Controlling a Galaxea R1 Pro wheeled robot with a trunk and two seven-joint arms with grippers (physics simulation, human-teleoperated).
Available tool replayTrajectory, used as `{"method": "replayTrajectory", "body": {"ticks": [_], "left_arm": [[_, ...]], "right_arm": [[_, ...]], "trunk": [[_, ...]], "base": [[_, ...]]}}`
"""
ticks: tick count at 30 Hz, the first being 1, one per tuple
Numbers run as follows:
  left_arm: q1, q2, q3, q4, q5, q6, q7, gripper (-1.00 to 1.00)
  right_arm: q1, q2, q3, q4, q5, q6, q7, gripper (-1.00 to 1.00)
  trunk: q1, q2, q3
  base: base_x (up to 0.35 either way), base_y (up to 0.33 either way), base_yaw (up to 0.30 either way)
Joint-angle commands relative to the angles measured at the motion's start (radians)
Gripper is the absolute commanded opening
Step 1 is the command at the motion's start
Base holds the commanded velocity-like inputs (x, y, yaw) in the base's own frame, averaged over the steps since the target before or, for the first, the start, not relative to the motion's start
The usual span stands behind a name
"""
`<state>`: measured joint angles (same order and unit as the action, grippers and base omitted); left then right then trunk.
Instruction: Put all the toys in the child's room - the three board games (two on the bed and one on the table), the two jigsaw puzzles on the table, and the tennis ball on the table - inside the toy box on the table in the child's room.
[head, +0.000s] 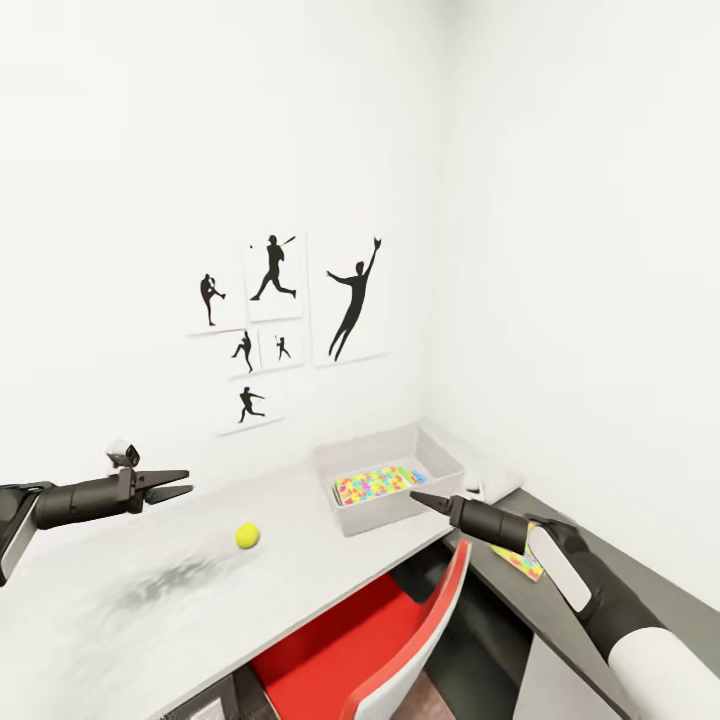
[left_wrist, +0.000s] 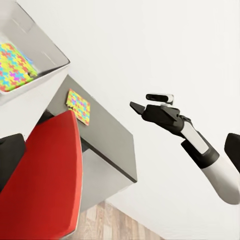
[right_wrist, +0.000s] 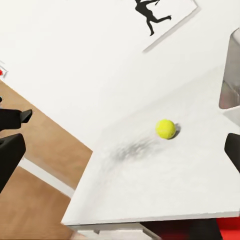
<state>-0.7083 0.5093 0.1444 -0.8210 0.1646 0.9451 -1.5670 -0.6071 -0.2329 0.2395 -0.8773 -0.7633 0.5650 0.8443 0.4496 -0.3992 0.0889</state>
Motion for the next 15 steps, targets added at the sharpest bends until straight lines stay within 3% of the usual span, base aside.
{"method": "replayTrajectory", "body": {"ticks": [1,8,15], "left_arm": [[0.000,0.000,-0.001,0.000,0.000,0.011,-0.004,1.00],[0.000,0.000,0.000,0.000,0.000,0.011,-0.004,1.00],[0.000,0.000,0.000,0.000,0.000,0.011,-0.004,1.00]], "right_arm": [[0.000,0.002,0.002,0.000,-0.009,0.007,-0.002,1.00],[0.000,0.024,0.001,-0.001,-0.007,0.009,-0.052,1.00],[0.000,0.027,0.001,-0.002,-0.007,0.009,-0.066,1.00]], "trunk": [[0.000,-0.001,0.000],[0.000,-0.001,0.000],[0.000,-0.001,0.000]], "base": [[-0.002,0.001,0.277],[0.000,0.000,0.281],[0.000,0.000,0.282]]}}
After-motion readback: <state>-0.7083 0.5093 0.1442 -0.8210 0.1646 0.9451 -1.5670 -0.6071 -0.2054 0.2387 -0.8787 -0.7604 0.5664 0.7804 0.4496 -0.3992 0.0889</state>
